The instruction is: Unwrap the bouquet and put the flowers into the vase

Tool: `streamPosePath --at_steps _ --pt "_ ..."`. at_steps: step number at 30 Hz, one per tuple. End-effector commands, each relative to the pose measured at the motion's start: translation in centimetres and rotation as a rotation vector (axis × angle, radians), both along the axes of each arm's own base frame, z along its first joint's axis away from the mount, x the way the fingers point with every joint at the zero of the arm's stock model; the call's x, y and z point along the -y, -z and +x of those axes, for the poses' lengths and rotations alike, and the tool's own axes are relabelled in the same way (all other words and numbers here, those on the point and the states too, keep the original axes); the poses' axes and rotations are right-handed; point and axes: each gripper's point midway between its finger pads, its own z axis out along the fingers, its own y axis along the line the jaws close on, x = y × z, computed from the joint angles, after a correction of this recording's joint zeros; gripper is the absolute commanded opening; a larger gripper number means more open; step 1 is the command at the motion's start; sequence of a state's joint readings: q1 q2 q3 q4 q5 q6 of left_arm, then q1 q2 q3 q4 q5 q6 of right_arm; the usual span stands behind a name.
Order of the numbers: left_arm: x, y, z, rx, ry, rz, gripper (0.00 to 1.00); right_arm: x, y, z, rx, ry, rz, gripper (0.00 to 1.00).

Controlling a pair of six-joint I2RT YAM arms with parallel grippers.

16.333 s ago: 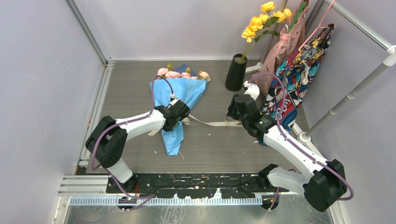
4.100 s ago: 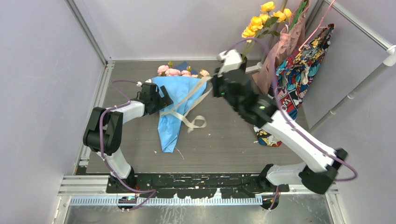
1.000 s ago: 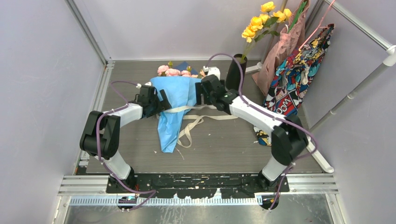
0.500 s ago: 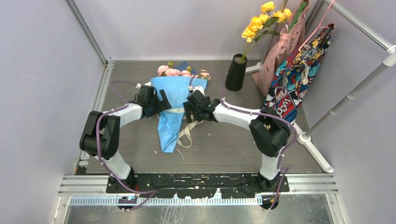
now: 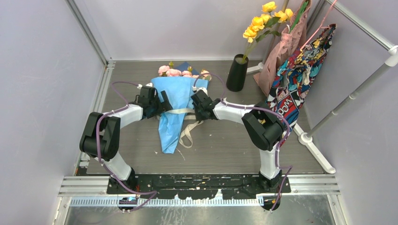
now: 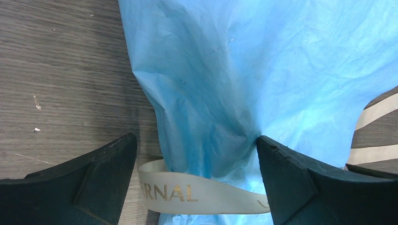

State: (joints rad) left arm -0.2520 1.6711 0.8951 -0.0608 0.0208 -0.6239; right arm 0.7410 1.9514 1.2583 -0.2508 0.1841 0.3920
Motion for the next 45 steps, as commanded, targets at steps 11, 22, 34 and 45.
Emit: streamPosePath --at_steps 11,22,34,45 --pt "-0.6 0.1 -2.2 -0.055 0.011 0.012 1.0 5.0 -8.2 -0.5 0.07 0.154 0.052 0.01" --pt "-0.6 -5.9 -3.3 0.086 0.032 -0.021 1.0 19.6 -25.6 -1.8 0.372 0.48 0.108 0.01" --pt "-1.4 -8.3 -4.1 0.146 0.028 0.0 1.0 24.6 -33.1 -1.3 0.463 0.515 0.21 0.01" --pt "-1.6 -8.0 -4.3 0.139 0.022 0.007 1.0 15.7 -21.6 -1.5 0.26 0.31 0.231 0.01"
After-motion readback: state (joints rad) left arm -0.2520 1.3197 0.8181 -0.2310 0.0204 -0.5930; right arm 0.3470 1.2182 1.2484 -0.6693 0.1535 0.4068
